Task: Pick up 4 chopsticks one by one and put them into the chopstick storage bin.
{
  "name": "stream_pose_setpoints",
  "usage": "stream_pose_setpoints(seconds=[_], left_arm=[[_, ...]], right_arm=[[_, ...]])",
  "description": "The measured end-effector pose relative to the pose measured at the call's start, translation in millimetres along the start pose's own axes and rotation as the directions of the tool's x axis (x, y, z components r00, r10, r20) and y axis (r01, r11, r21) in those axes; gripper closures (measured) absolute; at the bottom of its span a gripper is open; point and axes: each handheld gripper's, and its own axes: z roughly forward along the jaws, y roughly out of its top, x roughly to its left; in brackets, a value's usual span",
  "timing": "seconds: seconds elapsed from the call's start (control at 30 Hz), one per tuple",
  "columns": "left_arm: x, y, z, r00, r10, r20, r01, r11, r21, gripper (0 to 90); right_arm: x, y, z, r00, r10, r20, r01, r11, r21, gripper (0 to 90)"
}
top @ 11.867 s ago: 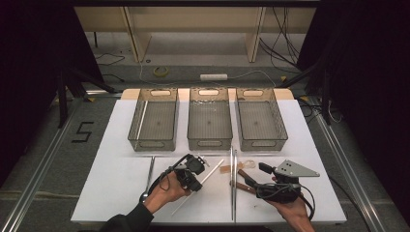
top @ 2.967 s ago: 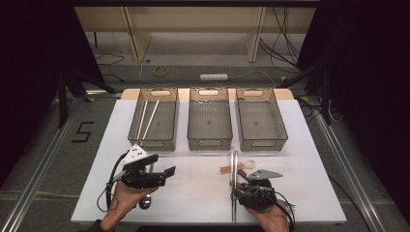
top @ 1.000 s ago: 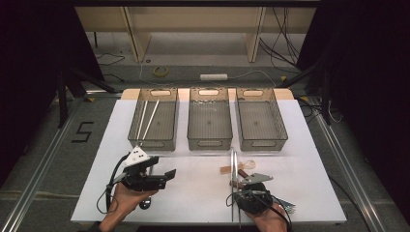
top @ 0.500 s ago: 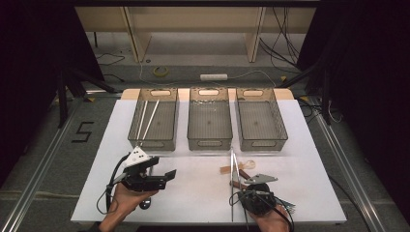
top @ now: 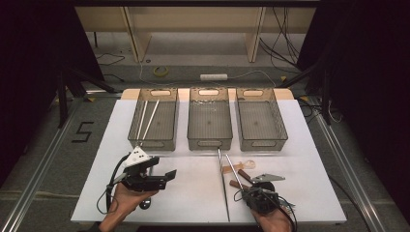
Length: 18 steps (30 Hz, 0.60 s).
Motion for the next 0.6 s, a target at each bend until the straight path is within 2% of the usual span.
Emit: stream_pose_setpoints(seconds=[0.03, 0.3, 0.6], left_arm=[[-0.1, 0.0, 0.2, 1.0000, 0.000, 0.000, 0.000, 1.0000, 0.000, 19.2], [-0.4, 0.1, 0.2, 1.0000, 0.001, 0.001, -0.001, 1.0000, 0.001, 19.3], [0.3, 0.3, -0.1, 1.0000, 0.000, 0.000, 0.000, 1.0000, 0.002, 19.3]], right_arm=[[0.1, 0.1, -0.4, 0.9999, 0.013, -0.001, -0.013, 1.000, 0.004, 85.2], [-1.1, 0.1, -1.1, 0.9997, 0.026, -0.005, -0.026, 1.000, 0.005, 86.4], [-2.9, 1.5, -6.7, 0.9994, 0.026, -0.024, -0.027, 0.999, -0.026, 86.9]])
